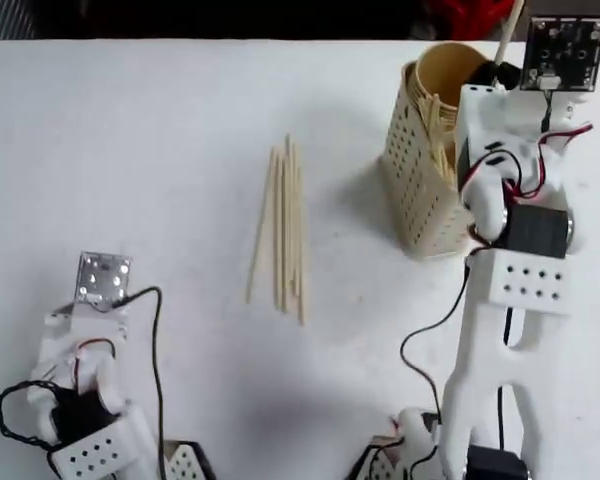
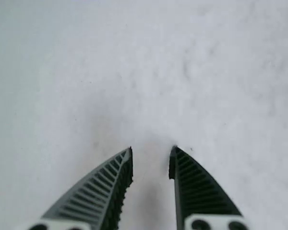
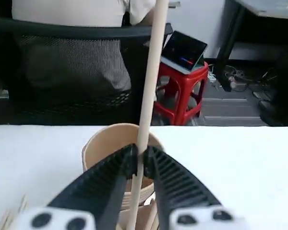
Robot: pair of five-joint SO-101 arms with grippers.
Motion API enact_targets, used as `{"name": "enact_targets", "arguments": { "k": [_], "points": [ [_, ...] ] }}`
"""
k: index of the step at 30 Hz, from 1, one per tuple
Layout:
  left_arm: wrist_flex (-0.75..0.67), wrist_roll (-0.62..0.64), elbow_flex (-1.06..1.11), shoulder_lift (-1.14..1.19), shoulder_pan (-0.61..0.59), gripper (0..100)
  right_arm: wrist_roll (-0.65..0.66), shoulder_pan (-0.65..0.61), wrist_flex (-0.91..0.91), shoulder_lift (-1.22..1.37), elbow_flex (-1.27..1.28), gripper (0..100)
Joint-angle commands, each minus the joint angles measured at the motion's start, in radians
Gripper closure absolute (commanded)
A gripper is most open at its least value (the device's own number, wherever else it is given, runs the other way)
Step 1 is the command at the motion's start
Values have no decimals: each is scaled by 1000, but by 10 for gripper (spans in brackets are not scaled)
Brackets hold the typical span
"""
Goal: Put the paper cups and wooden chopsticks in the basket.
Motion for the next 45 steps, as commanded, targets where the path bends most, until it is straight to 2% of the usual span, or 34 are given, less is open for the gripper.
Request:
{"name": "enact_targets", "arguments": {
  "k": [1,6,16,20,25,28,31,34,39,45],
  "points": [
    [6,-5,-3,-7,-7,858,-8,16,-21,-1,-37,875],
    [6,-5,-3,-7,-7,858,-8,16,10,-4,-35,751],
    [6,-5,-3,-7,-7,858,-6,4,213,-59,-44,748],
    [6,-5,-3,-7,-7,858,-6,-114,387,-131,-106,770],
    [6,-5,-3,-7,-7,858,-6,-430,585,-96,-190,845],
    [6,-5,-3,-7,-7,858,-6,-561,601,-10,-181,846],
    [6,-5,-3,-7,-7,858,-6,-611,596,127,-175,846],
    [6,-5,-3,-7,-7,858,-8,-615,576,268,-173,829],
    [6,-5,-3,-7,-7,858,-8,-595,513,495,-172,746],
    [6,-5,-3,-7,-7,858,-8,-553,403,734,-173,740]
  ]
}}
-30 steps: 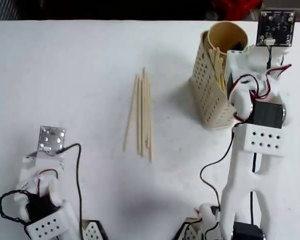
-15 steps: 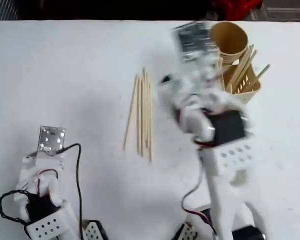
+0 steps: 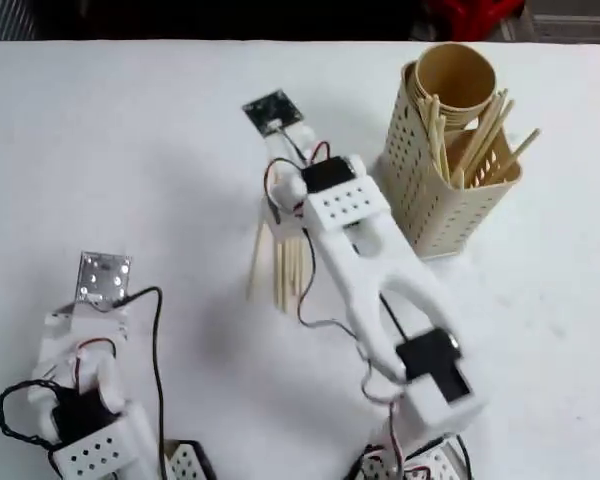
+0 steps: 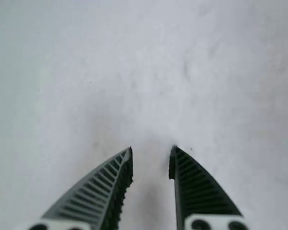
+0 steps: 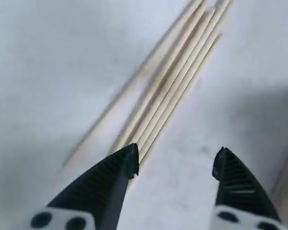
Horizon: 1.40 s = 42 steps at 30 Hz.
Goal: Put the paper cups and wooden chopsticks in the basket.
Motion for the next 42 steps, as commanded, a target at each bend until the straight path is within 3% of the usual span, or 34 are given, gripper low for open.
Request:
{"name": "enact_targets", "arguments": {
  "k": [1,15,25,27,34,42],
  "points": [
    [6,-5,-3,-7,-7,858,-6,41,-71,99,-35,740],
    [6,-5,-3,-7,-7,858,31,94,-128,274,-34,744],
    [6,-5,-3,-7,-7,858,-21,122,-127,321,-38,976],
    [6,-5,-3,-7,-7,858,-23,122,-105,298,-38,979],
    [6,-5,-3,-7,-7,858,-21,137,4,-39,46,981],
    [6,-5,-3,-7,-7,858,-15,147,-2,-777,311,981]
  ]
}}
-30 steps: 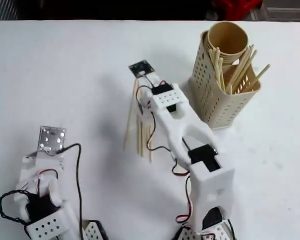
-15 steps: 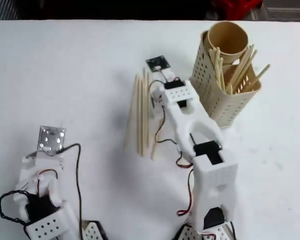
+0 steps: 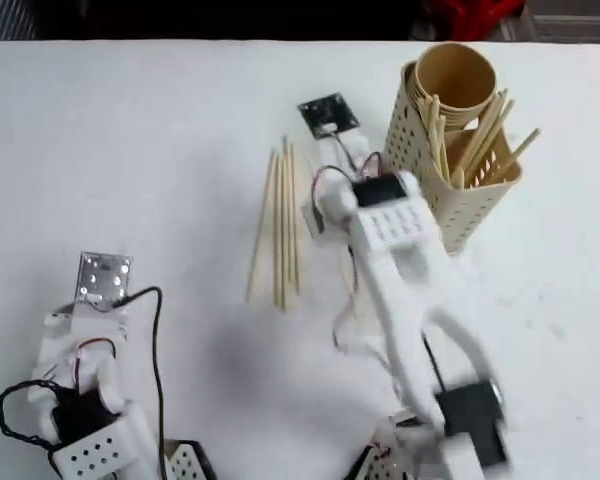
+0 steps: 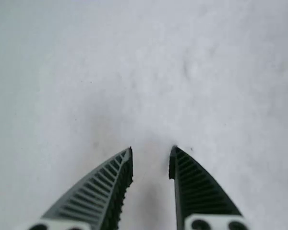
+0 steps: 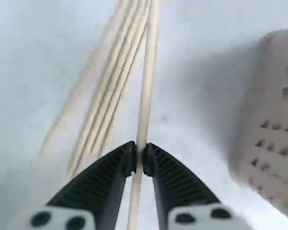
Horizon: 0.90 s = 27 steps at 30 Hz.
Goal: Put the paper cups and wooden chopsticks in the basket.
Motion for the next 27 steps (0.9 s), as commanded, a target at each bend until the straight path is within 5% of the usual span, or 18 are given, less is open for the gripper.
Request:
{"name": "enact_targets", "arguments": {
  "k": [1,8,27],
  "points": [
    [6,-5,-3,-7,-7,858,-5,36,7,-423,40,981],
    [6,-5,-3,-7,-7,858,37,225,-131,-806,26,981],
    [6,-5,-3,-7,-7,858,68,387,-908,-628,324,977]
  ]
}}
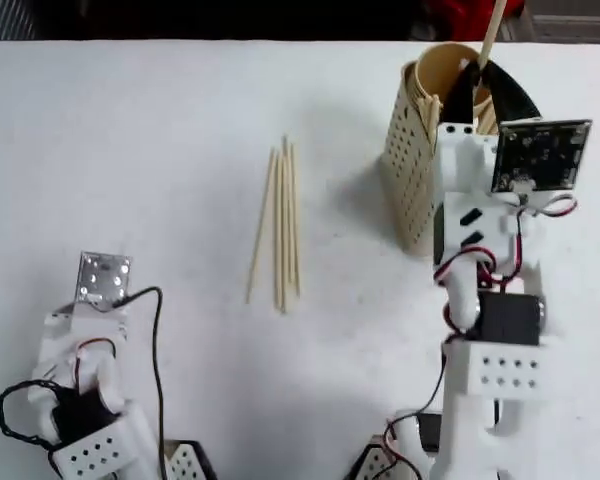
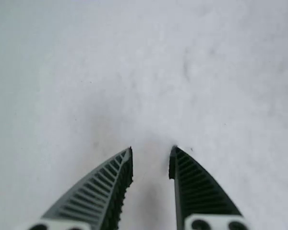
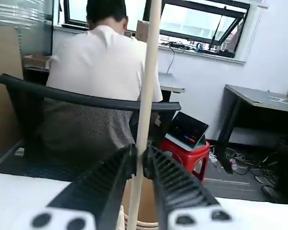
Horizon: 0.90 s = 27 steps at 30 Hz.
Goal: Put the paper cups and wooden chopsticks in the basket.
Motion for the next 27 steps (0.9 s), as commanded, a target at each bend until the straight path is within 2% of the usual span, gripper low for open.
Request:
{"name": "enact_targets", "arguments": {
  "k": [1,5,9,12,20,24,27],
  "points": [
    [6,-5,-3,-7,-7,858,11,22,-99,4,43,977],
    [6,-5,-3,-7,-7,858,11,22,-110,1,78,952],
    [6,-5,-3,-7,-7,858,11,22,-96,-4,84,827],
    [6,-5,-3,-7,-7,858,11,21,-36,-5,74,825],
    [6,-5,-3,-7,-7,858,11,-18,435,-5,-180,843],
    [6,-5,-3,-7,-7,858,12,-156,687,7,-364,844],
    [6,-5,-3,-7,-7,858,12,-283,800,27,-428,845]
  ]
}}
